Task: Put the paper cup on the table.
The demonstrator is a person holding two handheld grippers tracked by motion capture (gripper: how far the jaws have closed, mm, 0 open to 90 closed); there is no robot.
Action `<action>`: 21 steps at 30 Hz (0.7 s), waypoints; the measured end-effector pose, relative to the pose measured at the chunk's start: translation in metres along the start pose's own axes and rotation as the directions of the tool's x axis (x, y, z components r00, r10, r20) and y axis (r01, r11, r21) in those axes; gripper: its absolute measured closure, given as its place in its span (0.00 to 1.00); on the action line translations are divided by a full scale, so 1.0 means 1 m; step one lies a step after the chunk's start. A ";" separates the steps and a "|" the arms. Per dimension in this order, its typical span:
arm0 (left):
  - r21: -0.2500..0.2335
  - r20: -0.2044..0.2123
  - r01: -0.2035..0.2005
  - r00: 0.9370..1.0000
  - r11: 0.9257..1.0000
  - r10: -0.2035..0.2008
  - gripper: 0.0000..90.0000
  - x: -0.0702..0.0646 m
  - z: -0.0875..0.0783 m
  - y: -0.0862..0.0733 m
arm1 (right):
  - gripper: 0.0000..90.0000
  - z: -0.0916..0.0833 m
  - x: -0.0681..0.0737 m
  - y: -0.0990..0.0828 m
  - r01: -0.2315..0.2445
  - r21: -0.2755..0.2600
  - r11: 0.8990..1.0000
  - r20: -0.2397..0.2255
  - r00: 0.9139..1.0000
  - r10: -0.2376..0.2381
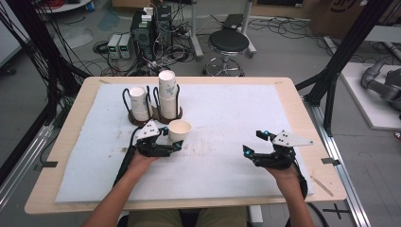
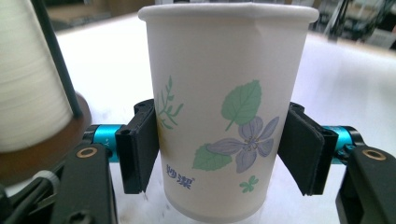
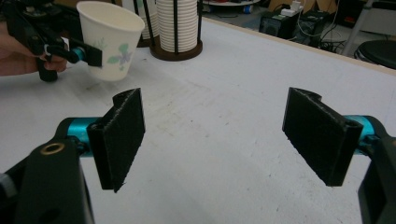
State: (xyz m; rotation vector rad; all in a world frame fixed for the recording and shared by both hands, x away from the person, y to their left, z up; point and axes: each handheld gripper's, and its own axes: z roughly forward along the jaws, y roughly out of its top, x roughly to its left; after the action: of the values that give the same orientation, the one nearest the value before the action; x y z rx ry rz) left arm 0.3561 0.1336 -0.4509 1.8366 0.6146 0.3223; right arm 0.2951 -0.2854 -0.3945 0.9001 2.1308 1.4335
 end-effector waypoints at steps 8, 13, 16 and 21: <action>0.095 -0.040 -0.016 0.999 0.995 0.020 0.40 -0.004 0.004 -0.001 | 0.24 0.001 0.001 0.001 -0.002 0.003 1.000 -0.004 1.000 0.002; 0.136 -0.054 -0.015 0.998 0.991 0.023 0.40 -0.006 -0.001 0.000 | 0.24 0.000 0.002 0.001 -0.001 -0.001 1.000 -0.006 1.000 0.001; 0.153 -0.051 -0.017 0.998 0.988 0.025 0.40 -0.006 -0.005 -0.001 | 0.24 0.000 0.002 0.001 -0.001 0.001 1.000 -0.007 1.000 0.001; 0.154 -0.047 0.001 0.999 0.988 0.006 0.38 -0.005 -0.008 -0.004 | 0.24 0.000 0.002 0.001 0.000 0.004 1.000 -0.007 1.000 0.000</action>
State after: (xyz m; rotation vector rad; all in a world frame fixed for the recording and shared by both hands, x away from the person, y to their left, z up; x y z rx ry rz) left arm 0.3473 0.1384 -0.4513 1.9819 0.6859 0.3279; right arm 0.2940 -0.2832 -0.3935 0.8974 2.1396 1.4345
